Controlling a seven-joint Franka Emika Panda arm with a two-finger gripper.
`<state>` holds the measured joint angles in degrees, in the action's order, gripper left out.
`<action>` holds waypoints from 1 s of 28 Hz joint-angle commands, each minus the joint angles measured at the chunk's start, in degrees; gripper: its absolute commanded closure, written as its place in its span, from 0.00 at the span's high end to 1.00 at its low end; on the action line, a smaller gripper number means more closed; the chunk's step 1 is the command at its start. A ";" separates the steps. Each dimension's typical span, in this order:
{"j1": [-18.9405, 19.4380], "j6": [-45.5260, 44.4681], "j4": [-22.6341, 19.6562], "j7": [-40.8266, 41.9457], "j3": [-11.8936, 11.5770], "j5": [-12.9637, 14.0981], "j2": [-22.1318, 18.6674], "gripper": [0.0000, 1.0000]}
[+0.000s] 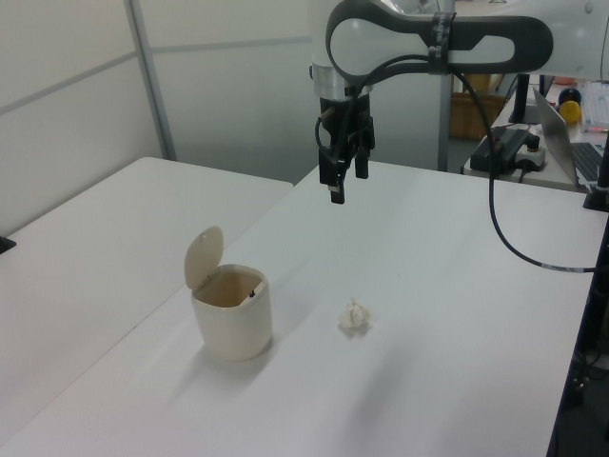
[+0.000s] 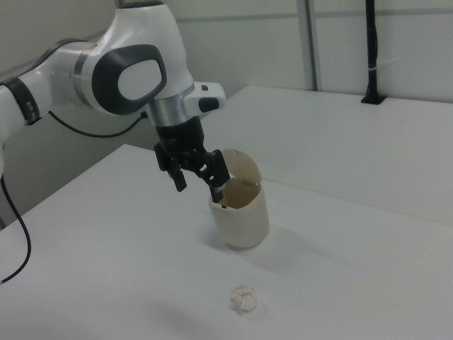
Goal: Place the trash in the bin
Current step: 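Lower the open gripper down over the crumpled white paper ball, then close the gripper on the crumpled paper ball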
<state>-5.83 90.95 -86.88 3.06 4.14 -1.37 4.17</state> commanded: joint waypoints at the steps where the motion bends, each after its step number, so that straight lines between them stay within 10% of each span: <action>1: 0.03 0.19 0.05 0.89 -0.10 1.71 1.01 1.00; 21: 0.11 18.10 -19.46 1.07 -0.10 1.72 4.00 1.00; 28: 0.38 25.40 -20.35 0.45 -0.18 0.75 10.24 1.00</action>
<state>-5.76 111.48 -106.20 3.08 4.36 -0.61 11.03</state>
